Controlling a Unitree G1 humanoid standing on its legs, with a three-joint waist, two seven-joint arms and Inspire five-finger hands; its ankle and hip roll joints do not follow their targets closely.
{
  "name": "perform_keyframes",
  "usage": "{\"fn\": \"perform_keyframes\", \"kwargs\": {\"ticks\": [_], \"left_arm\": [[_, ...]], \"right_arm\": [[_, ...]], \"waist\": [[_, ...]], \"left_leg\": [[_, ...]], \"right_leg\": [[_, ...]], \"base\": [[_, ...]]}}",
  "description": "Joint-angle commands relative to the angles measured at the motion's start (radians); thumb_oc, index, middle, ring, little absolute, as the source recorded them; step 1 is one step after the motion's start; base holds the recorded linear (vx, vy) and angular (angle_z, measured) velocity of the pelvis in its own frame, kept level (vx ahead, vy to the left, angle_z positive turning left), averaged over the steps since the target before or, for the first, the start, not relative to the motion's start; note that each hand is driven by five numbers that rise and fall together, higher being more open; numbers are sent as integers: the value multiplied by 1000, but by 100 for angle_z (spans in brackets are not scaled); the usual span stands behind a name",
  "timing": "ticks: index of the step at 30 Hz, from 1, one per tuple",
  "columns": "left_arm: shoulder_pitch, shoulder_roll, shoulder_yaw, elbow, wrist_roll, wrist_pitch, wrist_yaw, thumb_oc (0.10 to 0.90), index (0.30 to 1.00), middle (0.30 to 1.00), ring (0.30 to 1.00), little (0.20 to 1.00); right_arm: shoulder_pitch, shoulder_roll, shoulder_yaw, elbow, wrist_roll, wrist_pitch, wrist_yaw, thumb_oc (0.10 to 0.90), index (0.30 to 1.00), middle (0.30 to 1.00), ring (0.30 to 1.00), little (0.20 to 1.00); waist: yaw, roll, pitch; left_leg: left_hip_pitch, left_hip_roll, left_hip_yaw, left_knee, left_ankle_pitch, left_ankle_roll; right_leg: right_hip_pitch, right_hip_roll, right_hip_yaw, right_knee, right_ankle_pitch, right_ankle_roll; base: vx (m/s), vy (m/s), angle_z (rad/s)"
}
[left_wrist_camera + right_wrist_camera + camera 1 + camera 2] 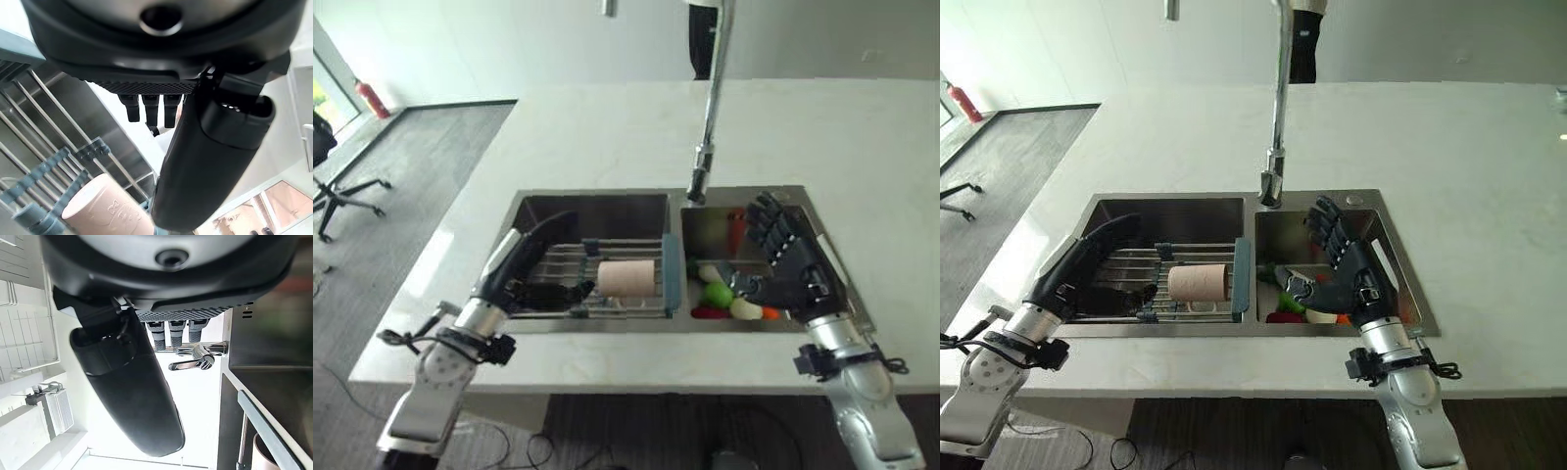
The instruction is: Place the dishes in the dishwasher.
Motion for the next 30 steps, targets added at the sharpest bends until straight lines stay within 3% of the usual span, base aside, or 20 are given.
{"fn": "perform_keyframes", "kwargs": {"ticks": [1,14,30], "left_arm": [[-151,53,26,-15,48,-33,39,800,900,900,900,900],[-251,106,-40,65,176,45,15,800,900,900,900,900],[-291,145,-119,199,308,72,-15,800,900,900,900,900]], "right_arm": [[-124,-26,-59,-46,-2,-73,6,800,900,900,900,900],[-143,-55,-54,-40,-18,-34,53,800,900,900,900,900],[-149,-69,-58,-15,-18,-44,86,800,900,900,900,900]], "waist": [[-7,-13,-46],[-42,0,-56],[-80,13,-58]], "left_leg": [[24,92,72,-34,23,-61],[35,106,98,-34,23,-65],[50,119,134,-34,20,-65]], "right_leg": [[52,-82,37,19,-66,150],[51,-62,71,19,-79,148],[40,-40,105,19,-83,144]], "base": [[18,46,-7],[23,19,-9],[3,-3,-10]]}}
